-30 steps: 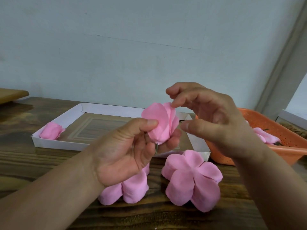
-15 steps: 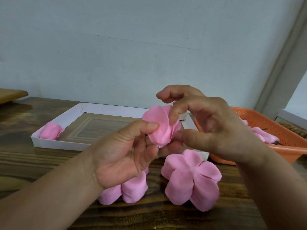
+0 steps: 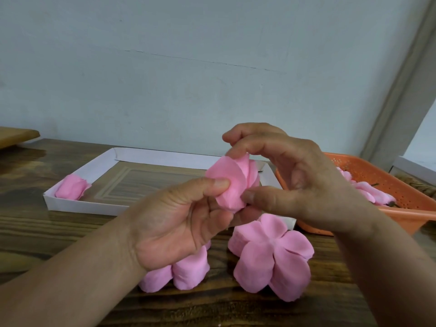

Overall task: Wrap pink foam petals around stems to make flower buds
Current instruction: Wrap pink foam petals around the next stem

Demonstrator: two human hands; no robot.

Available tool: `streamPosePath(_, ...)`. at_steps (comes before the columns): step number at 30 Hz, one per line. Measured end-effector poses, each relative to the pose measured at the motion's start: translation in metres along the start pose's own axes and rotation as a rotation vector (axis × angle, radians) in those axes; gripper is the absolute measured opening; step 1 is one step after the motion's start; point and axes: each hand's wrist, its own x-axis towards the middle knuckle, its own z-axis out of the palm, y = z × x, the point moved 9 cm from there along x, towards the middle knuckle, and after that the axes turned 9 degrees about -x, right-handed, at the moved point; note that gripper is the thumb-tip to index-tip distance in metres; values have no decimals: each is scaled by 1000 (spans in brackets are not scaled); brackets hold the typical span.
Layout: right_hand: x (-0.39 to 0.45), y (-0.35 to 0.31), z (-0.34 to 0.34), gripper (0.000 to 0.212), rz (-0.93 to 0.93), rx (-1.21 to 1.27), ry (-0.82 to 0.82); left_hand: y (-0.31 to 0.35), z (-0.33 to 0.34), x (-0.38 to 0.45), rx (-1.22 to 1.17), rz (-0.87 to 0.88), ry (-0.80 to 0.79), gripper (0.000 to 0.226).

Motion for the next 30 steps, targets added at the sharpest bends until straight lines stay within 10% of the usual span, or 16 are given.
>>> streamPosePath(30, -4, -13, -7, 19, -16, 80, -115, -2, 9, -7, -56, -4, -55, 47)
